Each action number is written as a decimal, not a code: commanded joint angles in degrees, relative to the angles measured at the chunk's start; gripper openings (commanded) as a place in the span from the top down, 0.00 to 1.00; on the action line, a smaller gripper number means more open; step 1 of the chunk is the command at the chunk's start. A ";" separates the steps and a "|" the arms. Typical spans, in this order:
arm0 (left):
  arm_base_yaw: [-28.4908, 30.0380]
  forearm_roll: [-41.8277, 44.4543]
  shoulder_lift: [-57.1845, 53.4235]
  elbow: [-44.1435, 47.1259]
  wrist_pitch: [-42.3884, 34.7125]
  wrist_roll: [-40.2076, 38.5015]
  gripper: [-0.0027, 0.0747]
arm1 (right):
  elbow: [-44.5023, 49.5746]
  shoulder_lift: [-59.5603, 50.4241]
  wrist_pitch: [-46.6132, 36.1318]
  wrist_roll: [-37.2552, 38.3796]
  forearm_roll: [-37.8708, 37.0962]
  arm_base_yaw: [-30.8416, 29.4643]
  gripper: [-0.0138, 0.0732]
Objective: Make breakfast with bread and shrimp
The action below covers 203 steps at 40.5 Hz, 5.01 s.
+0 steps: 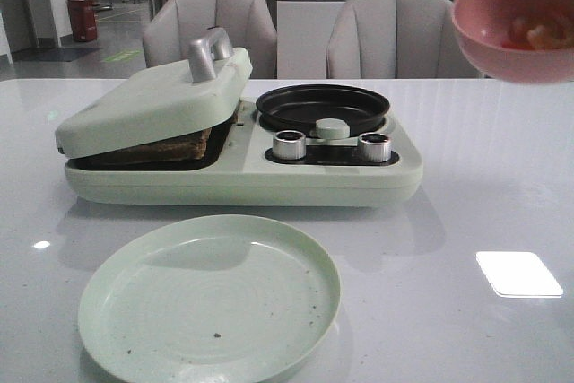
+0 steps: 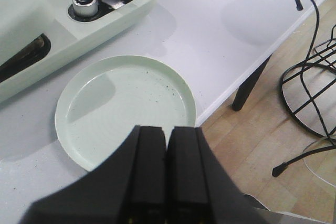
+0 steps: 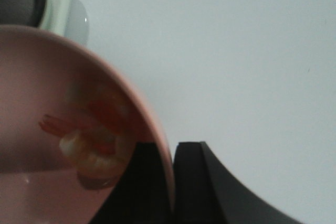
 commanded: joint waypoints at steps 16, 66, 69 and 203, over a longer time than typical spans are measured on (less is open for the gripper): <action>0.06 -1.22 -0.19 -1.75 -3.26 -0.58 0.84 | -24.40 13.11 0.91 22.14 -35.22 17.06 0.82; 0.06 -1.22 -0.19 -1.75 -2.00 -0.58 0.84 | -38.13 36.61 23.42 26.81 -94.66 34.18 0.82; 0.06 -1.22 -0.19 -1.75 -2.00 -0.58 0.84 | -39.01 36.61 23.36 26.55 -94.66 34.18 0.82; 0.06 -2.29 -0.19 -1.75 -0.66 -0.58 0.84 | 36.18 -44.16 2.14 11.46 1.26 12.71 0.36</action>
